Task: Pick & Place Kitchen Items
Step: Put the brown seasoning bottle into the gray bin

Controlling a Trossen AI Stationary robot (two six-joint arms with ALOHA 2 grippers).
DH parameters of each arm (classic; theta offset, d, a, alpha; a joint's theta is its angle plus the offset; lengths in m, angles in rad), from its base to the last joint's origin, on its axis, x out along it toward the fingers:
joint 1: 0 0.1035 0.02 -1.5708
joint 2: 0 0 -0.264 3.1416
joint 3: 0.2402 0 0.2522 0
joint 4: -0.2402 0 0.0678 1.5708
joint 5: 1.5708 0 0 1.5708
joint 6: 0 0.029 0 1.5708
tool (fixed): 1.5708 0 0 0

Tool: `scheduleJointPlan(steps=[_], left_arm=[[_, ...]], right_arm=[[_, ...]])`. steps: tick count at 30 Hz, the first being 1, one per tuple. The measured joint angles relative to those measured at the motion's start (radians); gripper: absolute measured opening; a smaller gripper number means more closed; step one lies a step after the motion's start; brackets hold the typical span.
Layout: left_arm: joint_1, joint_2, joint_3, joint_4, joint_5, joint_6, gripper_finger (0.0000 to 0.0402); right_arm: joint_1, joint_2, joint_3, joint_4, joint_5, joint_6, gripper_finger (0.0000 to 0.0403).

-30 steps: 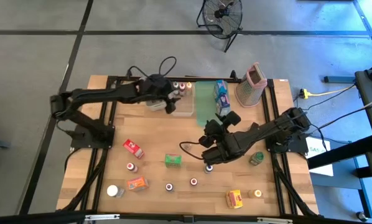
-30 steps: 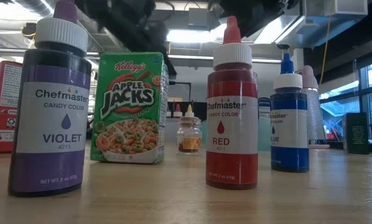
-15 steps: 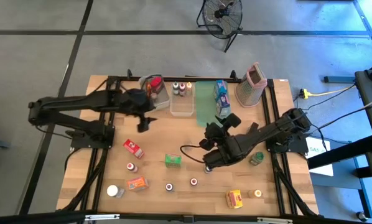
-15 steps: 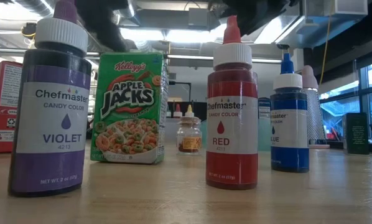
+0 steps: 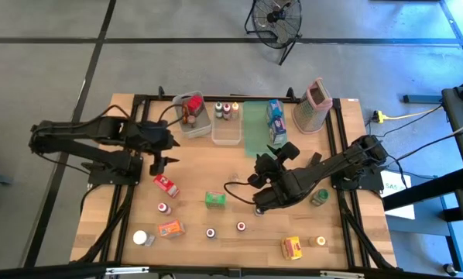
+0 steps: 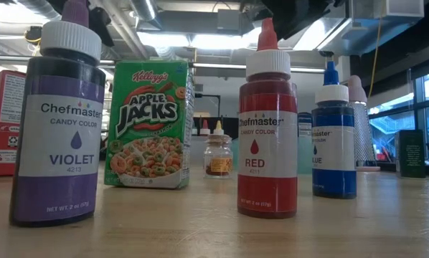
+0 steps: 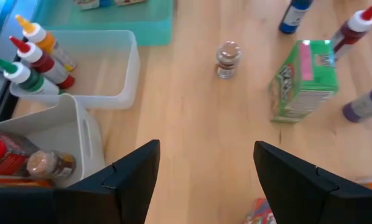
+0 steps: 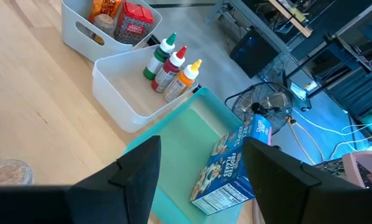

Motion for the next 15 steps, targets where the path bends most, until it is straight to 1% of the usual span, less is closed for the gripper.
scheduleJointPlan(steps=[4, 7, 10, 12, 15], left_arm=[[-0.019, -0.014, 0.000, -0.015, 0.000, 0.021, 0.0255], [-0.023, -0.018, 0.000, -0.036, 0.001, 0.038, 0.0255], [-0.031, -0.017, 0.000, -0.097, 0.022, 0.012, 0.0255], [-0.041, -0.017, 0.000, -0.152, 0.054, 0.009, 0.0255], [-0.073, -0.017, 0.000, -0.187, 0.059, -0.002, 0.0255]], right_arm=[[0.000, 0.000, 0.000, 0.004, 0.005, 0.000, 0.0227], [-0.005, 0.000, 0.000, 0.017, 0.054, -0.004, 0.0227], [-0.016, 0.000, 0.003, 0.034, 0.098, -0.036, 0.0227], [-0.025, 0.000, 0.021, 0.041, 0.103, -0.077, 0.0227], [-0.039, 0.000, 0.039, 0.077, 0.106, -0.109, 0.0227]])
